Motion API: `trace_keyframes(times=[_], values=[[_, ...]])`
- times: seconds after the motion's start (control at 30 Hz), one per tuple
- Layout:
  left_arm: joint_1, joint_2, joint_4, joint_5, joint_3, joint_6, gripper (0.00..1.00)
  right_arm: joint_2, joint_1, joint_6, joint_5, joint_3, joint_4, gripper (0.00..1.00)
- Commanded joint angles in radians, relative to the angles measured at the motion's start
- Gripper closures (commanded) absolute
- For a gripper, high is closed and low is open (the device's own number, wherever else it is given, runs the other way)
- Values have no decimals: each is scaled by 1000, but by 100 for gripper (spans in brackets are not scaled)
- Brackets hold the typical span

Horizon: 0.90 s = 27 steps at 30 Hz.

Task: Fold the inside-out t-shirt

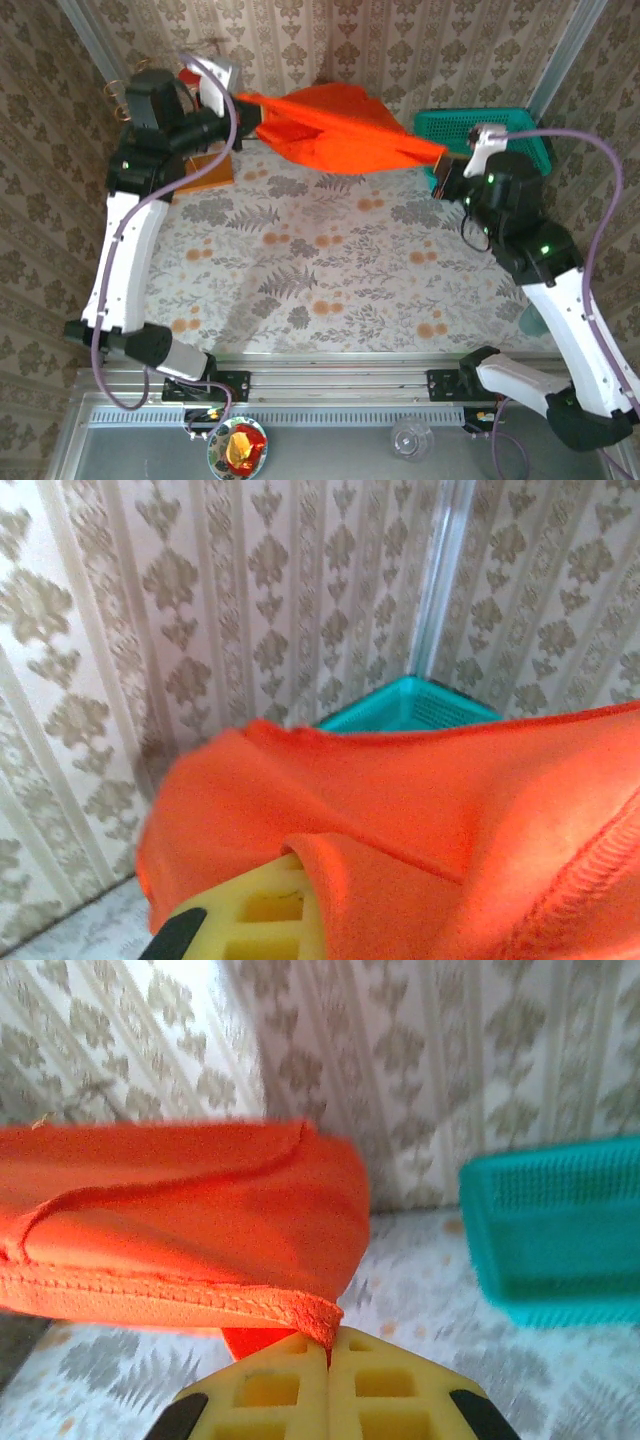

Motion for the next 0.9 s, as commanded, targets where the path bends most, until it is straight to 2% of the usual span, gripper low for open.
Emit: trace_keyframes(times=[0.0, 0.07, 0.13, 0.27, 0.4, 0.53, 0.73, 0.87], values=[[-13, -86, 38, 7, -285, 4, 100, -39, 0, 150, -143, -246, 13, 100], [-16, -142, 108, 6, -471, -28, 100, -63, 5, 196, -193, -384, 43, 100], [-27, -173, 149, 12, -617, -43, 100, -70, 14, 227, -235, -507, 63, 94], [-60, -180, 181, 10, -797, -55, 100, -69, 50, 187, -202, -565, 28, 70], [-89, -174, 172, 3, -847, -52, 100, -76, 113, 86, -160, -534, 58, 54], [-104, -180, 155, -2, -851, -46, 100, -14, 226, -57, -146, -504, 161, 44], [-111, -184, 109, 16, -831, -52, 100, 225, 422, -307, -146, -382, 276, 31], [-113, -200, 91, 10, -836, -47, 100, 409, 467, -354, -158, -278, 317, 25]])
